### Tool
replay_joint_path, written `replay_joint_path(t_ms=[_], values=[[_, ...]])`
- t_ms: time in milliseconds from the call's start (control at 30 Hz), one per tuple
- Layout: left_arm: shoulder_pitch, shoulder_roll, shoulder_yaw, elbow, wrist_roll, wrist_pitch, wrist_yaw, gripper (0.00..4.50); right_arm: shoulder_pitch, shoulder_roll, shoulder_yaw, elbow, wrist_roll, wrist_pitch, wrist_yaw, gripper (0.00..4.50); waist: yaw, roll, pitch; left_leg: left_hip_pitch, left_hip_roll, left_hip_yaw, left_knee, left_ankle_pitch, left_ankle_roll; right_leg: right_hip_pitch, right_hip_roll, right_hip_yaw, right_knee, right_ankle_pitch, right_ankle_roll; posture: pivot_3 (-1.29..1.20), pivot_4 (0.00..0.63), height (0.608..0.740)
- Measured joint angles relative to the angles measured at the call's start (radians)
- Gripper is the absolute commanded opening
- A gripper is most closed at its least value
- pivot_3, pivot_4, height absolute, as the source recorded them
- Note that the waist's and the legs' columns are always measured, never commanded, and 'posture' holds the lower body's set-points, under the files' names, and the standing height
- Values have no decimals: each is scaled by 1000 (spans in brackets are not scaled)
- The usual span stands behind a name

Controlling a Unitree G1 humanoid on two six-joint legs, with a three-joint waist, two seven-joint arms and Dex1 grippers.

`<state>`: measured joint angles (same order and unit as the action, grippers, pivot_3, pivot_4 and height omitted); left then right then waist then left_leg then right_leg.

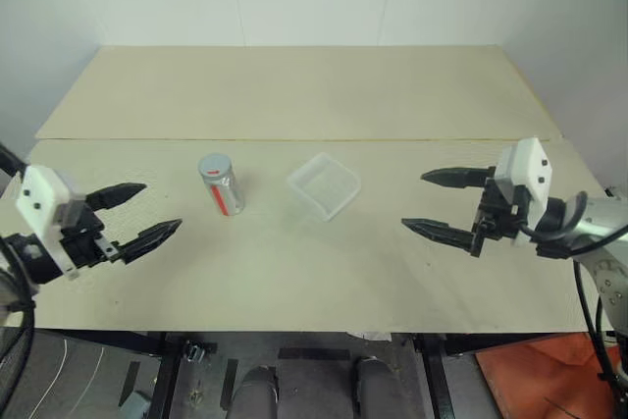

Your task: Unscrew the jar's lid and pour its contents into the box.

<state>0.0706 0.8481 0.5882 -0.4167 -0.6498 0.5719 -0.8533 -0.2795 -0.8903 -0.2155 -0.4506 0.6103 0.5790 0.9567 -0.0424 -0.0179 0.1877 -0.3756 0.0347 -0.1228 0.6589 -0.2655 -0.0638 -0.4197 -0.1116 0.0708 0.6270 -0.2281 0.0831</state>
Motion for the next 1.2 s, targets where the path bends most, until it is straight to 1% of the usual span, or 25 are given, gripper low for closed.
replay_joint_path(t_ms=[133, 167, 233, 400, 533, 667, 933, 1200], values=[[-47, -103, -123, 5, 83, -25, 122, 4494, -28, -12, 1, 1, -7, -1, -3, 4500, -2, 0, 0, 1, 0, 0, 0, 0, 0, 1, 0, 0, 0, 0, 0, 0, 150, 740], [-67, -142, -164, 14, 110, -37, 155, 4494, -46, -17, 4, 4, -7, -1, 2, 4500, -3, 0, 0, 1, 0, 0, 0, 0, 0, 1, 0, 0, 0, 0, 0, 0, 150, 740], [-90, -190, -210, 32, 146, -52, 205, 4494, -67, -25, 10, 7, -10, -3, 6, 4500, -4, 0, 0, 1, 0, 0, 0, 0, 0, 1, 0, 0, 0, 0, 0, 0, 150, 740], [-99, -258, -263, 50, 225, -117, 284, 4494, -67, -26, 14, 3, -10, -4, 5, 4500, 0, 0, 0, 1, 0, 0, 0, 0, 0, 1, 0, 0, 0, 0, 0, 0, 150, 740], [-108, -345, -314, 76, 294, -174, 359, 4494, -65, -26, 13, -9, -9, -4, 4, 4500, 2, 0, 0, 1, 0, 0, 0, 0, 0, 1, 0, 0, 0, 0, 0, 0, 150, 740], [-114, -402, -376, 88, 360, -228, 418, 4494, -59, -30, 9, -22, -7, -4, 4, 4500, 2, 0, 0, 1, 0, 0, 0, 0, 0, 1, 0, 0, 0, 0, 0, 0, 150, 740], [-177, -516, -397, 152, 435, -290, 544, 4494, -52, -46, -5, -38, 1, -4, 6, 4500, 4, -1, -1, 1, -1, 0, 0, 0, 0, 1, 0, 0, 0, 0, 0, 0, 150, 740], [-221, -584, -422, 216, 472, -314, 611, 4494, -49, -61, -9, -40, 1, -5, 29, 4500, 5, -1, -1, 1, -1, 0, 1, 0, 0, 2, 0, 0, 0, 0, 0, 0, 150, 740]])
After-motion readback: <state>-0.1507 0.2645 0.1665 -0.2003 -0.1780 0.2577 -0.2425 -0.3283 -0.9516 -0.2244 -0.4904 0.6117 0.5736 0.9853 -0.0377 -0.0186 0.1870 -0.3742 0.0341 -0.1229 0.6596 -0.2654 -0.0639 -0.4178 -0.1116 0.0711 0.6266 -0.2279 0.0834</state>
